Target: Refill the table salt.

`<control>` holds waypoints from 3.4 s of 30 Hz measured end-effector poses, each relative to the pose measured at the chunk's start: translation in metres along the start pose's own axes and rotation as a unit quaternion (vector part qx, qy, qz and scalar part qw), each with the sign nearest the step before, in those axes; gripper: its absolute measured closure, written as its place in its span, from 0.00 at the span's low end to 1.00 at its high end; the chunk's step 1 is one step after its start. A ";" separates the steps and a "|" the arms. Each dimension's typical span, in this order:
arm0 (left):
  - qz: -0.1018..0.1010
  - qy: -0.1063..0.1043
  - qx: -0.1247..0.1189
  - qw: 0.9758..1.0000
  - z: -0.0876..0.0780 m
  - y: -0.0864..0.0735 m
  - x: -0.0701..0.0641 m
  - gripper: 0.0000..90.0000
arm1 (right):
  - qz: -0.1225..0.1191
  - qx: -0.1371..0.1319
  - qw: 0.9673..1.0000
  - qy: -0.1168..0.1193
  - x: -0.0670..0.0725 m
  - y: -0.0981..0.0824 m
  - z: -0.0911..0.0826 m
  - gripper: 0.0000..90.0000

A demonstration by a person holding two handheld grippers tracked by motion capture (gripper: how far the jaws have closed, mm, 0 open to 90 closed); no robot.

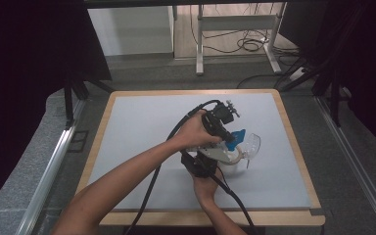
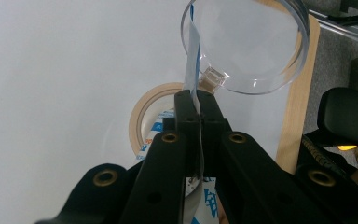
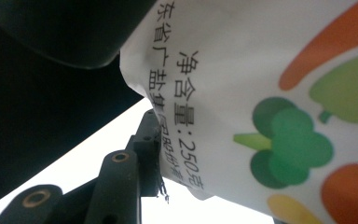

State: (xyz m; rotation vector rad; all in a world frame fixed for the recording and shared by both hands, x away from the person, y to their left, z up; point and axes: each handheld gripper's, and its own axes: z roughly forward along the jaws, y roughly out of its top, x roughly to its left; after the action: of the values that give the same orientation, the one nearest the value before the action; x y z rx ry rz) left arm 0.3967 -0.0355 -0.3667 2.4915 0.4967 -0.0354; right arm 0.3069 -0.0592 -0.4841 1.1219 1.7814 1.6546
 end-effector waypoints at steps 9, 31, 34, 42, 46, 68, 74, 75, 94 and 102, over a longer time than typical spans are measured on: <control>0.000 -0.001 0.000 1.000 0.000 0.000 0.000 1.00 | 0.002 -0.002 1.000 -0.001 0.000 0.000 0.000 0.66; -0.001 -0.004 0.000 1.000 0.001 0.001 0.000 1.00 | -0.001 -0.003 1.000 -0.002 -0.001 0.001 0.000 0.66; -0.001 -0.004 0.000 1.000 0.001 0.001 0.000 1.00 | -0.001 -0.003 1.000 -0.001 -0.001 0.001 0.000 0.66; 0.000 -0.004 0.000 1.000 0.001 0.001 0.000 1.00 | 0.000 -0.003 1.000 -0.002 -0.001 0.001 -0.001 0.66; 0.001 -0.003 0.000 1.000 0.000 0.001 0.000 1.00 | 0.001 -0.003 1.000 -0.001 -0.001 0.002 -0.001 0.66; -0.002 -0.005 0.001 1.000 0.000 0.001 0.001 1.00 | -0.003 -0.004 1.000 -0.002 0.000 0.002 -0.001 0.66; -0.001 -0.006 0.000 1.000 0.001 0.002 0.001 1.00 | 0.000 -0.006 1.000 -0.003 0.000 0.002 -0.001 0.66; -0.001 -0.007 0.000 1.000 0.001 0.002 0.001 1.00 | 0.000 -0.006 1.000 -0.003 0.000 0.002 -0.001 0.66; -0.001 -0.011 0.001 1.000 0.002 0.003 0.001 1.00 | 0.002 -0.008 1.000 -0.004 -0.001 0.002 -0.002 0.66; 0.001 -0.011 0.001 1.000 0.003 0.004 0.001 1.00 | 0.006 -0.009 1.000 -0.005 -0.002 0.002 -0.003 0.66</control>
State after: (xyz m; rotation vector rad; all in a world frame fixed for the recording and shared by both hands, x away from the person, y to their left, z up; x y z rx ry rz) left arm 0.3996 -0.0401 -0.3668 2.4910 0.4846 -0.0630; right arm 0.3067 -0.0624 -0.4817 1.1329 1.7530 1.6663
